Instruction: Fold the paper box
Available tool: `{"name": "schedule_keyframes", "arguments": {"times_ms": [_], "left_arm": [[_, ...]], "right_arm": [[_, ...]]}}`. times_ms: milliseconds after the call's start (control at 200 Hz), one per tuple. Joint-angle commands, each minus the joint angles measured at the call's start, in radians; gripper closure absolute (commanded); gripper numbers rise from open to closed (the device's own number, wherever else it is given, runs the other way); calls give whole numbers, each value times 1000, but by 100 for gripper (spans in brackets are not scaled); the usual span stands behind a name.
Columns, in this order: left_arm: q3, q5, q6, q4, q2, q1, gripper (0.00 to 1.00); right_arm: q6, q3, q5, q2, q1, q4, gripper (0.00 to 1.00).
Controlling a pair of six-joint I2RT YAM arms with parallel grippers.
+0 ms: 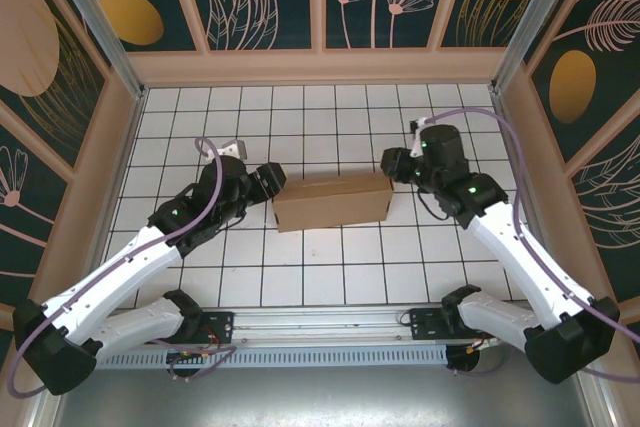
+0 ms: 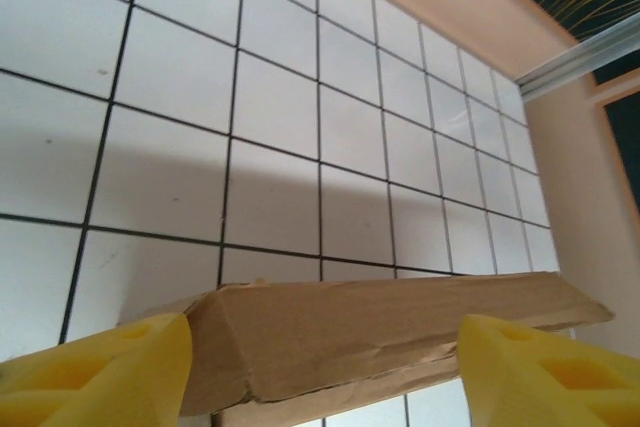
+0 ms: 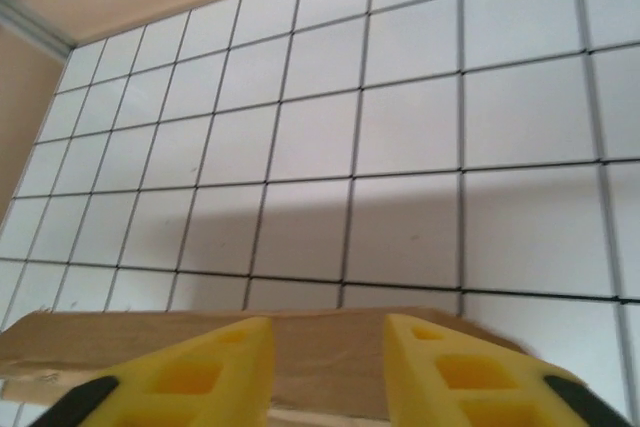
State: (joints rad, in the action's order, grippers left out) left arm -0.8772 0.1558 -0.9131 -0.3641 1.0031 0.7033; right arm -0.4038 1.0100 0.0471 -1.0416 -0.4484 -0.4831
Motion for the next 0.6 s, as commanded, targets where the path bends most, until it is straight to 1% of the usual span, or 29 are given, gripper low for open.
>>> {"name": "schedule_keyframes", "arguments": {"times_ms": [0, 160, 320, 420, 595], "left_arm": [[6, 4, 6, -33, 28, 4, 26], [-16, -4, -1, -30, 100, 3, 25], [-13, -10, -6, -15, 130, 2, 25], [17, -31, -27, 2, 135, 2, 26], [105, -58, -81, 60, 100, 2, 28]], "right_arm": [[47, -19, 44, 5, 60, -34, 62], [51, -36, 51, -39, 70, -8, 60], [40, -60, 81, -79, 73, 22, 58], [33, -83, 93, -85, 74, 27, 58], [2, -153, 118, -42, 71, 46, 56]]}}
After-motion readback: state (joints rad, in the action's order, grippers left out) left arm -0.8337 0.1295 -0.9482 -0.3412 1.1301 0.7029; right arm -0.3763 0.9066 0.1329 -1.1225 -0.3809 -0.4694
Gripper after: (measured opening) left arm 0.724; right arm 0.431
